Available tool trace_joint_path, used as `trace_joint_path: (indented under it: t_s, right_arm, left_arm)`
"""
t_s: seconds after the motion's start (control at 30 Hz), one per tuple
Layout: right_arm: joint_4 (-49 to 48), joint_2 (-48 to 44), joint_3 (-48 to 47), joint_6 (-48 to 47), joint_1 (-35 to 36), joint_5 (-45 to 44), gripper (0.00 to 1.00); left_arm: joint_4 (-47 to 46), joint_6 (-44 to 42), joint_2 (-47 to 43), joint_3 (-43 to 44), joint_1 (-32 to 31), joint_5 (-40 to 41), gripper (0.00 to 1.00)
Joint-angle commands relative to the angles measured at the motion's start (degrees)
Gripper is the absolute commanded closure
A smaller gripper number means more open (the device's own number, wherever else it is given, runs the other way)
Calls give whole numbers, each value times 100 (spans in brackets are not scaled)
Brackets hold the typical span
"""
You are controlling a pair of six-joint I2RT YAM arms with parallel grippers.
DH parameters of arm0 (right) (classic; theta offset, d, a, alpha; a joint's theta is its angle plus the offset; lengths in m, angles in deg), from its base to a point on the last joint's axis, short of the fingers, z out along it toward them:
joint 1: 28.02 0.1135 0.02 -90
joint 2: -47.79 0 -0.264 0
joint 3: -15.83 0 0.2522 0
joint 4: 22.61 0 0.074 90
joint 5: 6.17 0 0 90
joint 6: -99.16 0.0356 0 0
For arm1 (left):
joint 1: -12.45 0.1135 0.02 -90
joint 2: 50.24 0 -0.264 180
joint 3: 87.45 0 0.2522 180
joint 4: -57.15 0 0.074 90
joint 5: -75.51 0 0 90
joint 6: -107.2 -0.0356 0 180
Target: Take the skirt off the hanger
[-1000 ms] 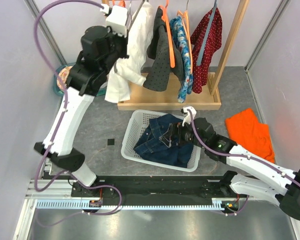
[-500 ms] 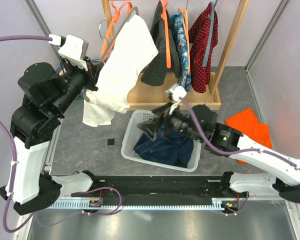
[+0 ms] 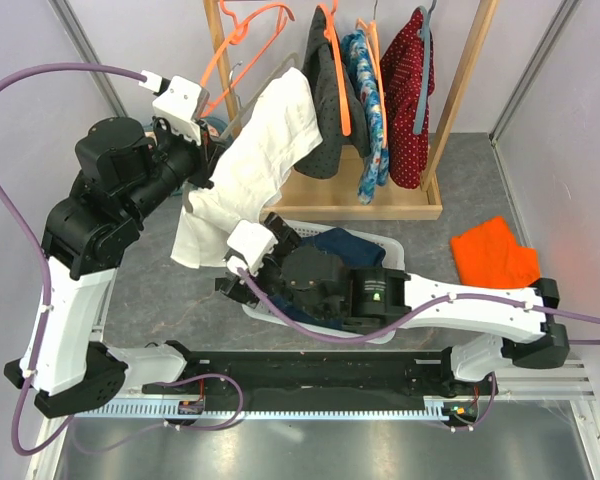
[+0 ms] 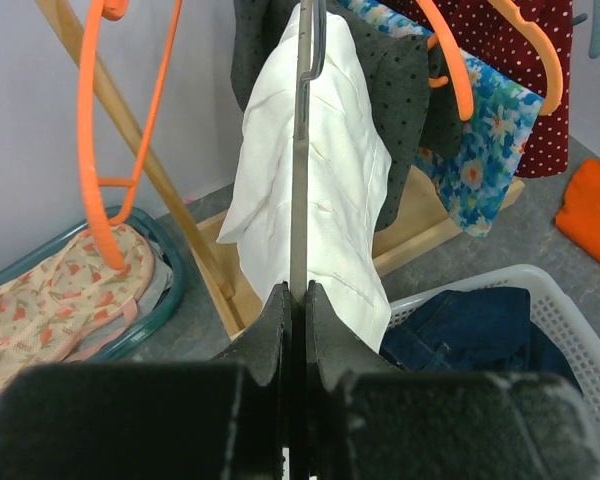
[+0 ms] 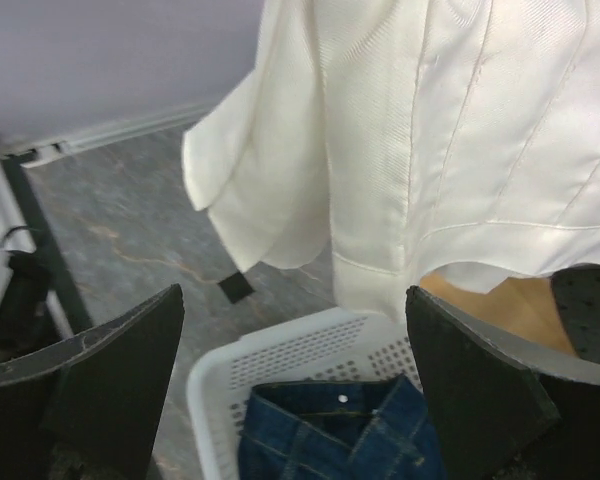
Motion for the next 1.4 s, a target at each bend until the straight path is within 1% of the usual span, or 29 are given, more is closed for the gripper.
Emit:
trace_joint_path:
  t_s: [0.0,0.07,0.17,0.2,0.33,0.43,0.47,0.57,0.63,0.77,0.83,0.97,1.03,1.07,1.13,1.17,1.2,1.23,1.27,1.33,1.37]
  right_arm:
    - [-63,227,-423,-800,-45,-702,2]
    - [-134,359,-458,-906,-63,-799,4]
    - [-397,403,-415,-872,-229,-676,12]
    - [-441,421,-423,-880,-299,-693,16]
    - [-652,552,-564,-915,-379,-685,22]
    - [-679,675,-696,-863,-449,-562,29]
    - [-696,702,-705,-828,-476,-492,33]
    - [-723,781,-722,-670,-502,-308,38]
    - [-679,816,-722,-520,-511,-149,38]
    - [-477,816,-714,-186,-494,238,31]
    - [-380,790,-687,-55,-494,344,29]
    - [-310,834,-643,34,-502,387,28]
    - [-275,921,-669,34,-502,292,31]
    - [-275,974,-713,8,-511,221,38]
    - [-248,1062,-783,-36,-502,81,48]
    - [-222,1071,-906,-89,-511,-146,69]
    - [-91,1115,-1003,-167,-511,-340,84]
    - [23,1132,-1151,-194,-511,-551,96]
    - [137,1124,-1475,-264,-511,-936,100]
    - [375,1019,-1819,-633,-450,-1446,100]
    - [376,940,-2056,-791,-371,-1858,100]
  left_arm:
    - [-400,214,-241,42,-37,-221,98]
    - [-374,223,-293,24,-28,-257,98]
    - [-295,241,-363,24,-28,-292,98]
    - [-277,258,-399,-11,-28,-301,98]
    - [-260,284,-522,-187,-28,-344,98]
    - [-251,328,-540,-213,-28,-406,98]
    - [-251,329,-540,-178,-37,-397,98]
    - [-260,311,-522,-126,-37,-354,98]
    - [-260,320,-505,-90,-28,-345,98]
    - [-303,267,-452,-81,-28,-275,98]
    - [-312,276,-426,-73,-28,-266,98]
    - [-339,311,-390,15,-28,-292,98]
    - [-347,320,-346,59,-28,-292,98]
    - [-339,328,-355,103,-28,-301,98]
    - [-339,320,-355,121,-28,-266,98]
    - [-339,311,-364,103,-28,-239,98]
    - [-347,311,-364,94,-28,-213,98]
    - [-347,294,-355,94,-37,-195,98]
    - [-347,285,-355,86,-37,-187,98]
    - [-339,276,-320,86,-28,-178,98]
    - [-356,293,-294,94,-28,-169,98]
